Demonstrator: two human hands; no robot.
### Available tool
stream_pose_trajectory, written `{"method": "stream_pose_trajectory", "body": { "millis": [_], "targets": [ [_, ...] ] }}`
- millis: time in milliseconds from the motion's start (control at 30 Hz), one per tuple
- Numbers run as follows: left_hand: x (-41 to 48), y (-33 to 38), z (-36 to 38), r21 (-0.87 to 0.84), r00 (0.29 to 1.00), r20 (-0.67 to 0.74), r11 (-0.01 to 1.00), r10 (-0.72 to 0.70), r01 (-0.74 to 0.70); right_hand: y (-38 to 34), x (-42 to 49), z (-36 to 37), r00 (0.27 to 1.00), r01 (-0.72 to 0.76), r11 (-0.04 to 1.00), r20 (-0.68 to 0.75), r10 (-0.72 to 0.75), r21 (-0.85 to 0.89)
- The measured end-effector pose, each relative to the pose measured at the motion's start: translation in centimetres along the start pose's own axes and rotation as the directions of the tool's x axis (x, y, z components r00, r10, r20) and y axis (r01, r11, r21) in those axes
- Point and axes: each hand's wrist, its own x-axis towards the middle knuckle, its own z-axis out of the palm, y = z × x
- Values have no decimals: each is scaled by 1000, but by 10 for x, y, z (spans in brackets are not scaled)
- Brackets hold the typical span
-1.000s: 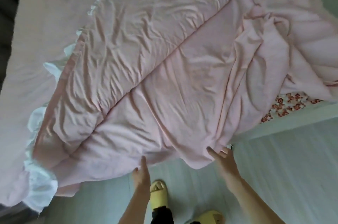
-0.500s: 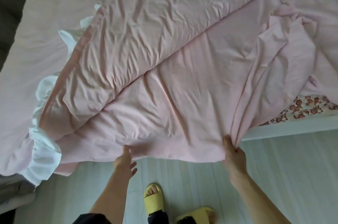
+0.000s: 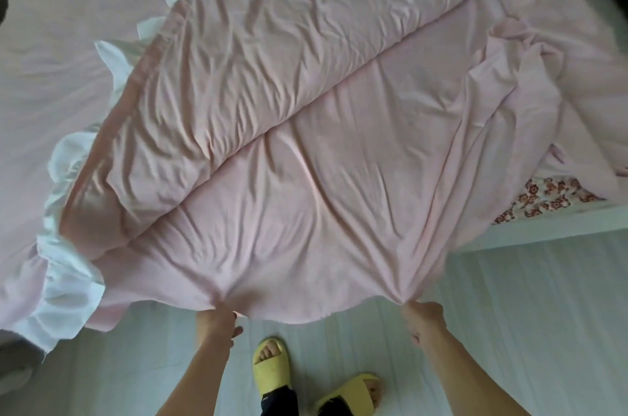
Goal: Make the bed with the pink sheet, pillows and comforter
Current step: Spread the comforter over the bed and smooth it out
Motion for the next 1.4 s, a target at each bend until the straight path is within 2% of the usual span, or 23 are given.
{"method": "stream_pose_trajectory", "body": {
  "millis": [67,133,200,267,333,433,533,633,700,800,867,933,1033,1100,1167,1233,1333,1400],
  "targets": [
    [-19,18,14,131,989,147,991,-19,-1,-15,5,-9,997,0,999,77,2,-33],
    [-47,39,39,258,959,284,962,15,-92,-43,-3,-24,994,96,994,54,-93,-54],
    [-82,63,72,318,911,404,921,85,-227,-73,-12,-45,975,220,974,41,-218,-50],
    [-117,86,112,313,838,487,846,246,-431,-104,-18,-73,954,298,954,-5,-298,-18],
    [-153,109,151,295,749,534,744,392,-599,-129,-14,-105,934,352,935,-79,-348,43],
    [-212,140,210,273,618,595,594,514,-757,-152,5,-159,908,415,901,-118,-402,127],
    [-263,171,268,294,481,608,384,631,-875,-170,38,-212,923,384,885,-94,-373,265],
    [-302,193,333,383,415,570,217,709,-898,-192,67,-263,944,289,798,-20,-329,529],
    [-323,193,382,465,423,594,138,684,-874,-189,97,-295,968,188,740,8,-252,646],
    [-335,192,438,607,533,526,147,663,-781,-194,137,-334,974,126,687,44,-224,715],
    [-337,189,464,658,514,452,117,729,-744,-202,159,-358,972,137,700,42,-232,700],
    [-341,187,469,656,481,447,90,754,-750,-209,171,-379,965,153,733,59,-255,662],
    [-343,178,457,609,519,444,179,730,-773,-205,180,-389,959,245,787,-19,-284,566],
    [-351,157,447,624,581,427,239,693,-744,-187,183,-395,968,239,827,-63,-242,508],
    [-356,126,441,656,647,445,266,619,-706,-162,186,-402,984,176,864,-113,-139,471],
    [-365,93,437,647,694,479,319,537,-693,-136,188,-411,992,75,855,-128,-10,514],
    [-382,55,439,581,728,476,444,493,-682,-106,186,-420,992,16,809,-110,61,588],
    [-391,38,444,534,726,428,497,539,-684,-97,174,-422,998,-49,777,9,56,628]
  ]
}}
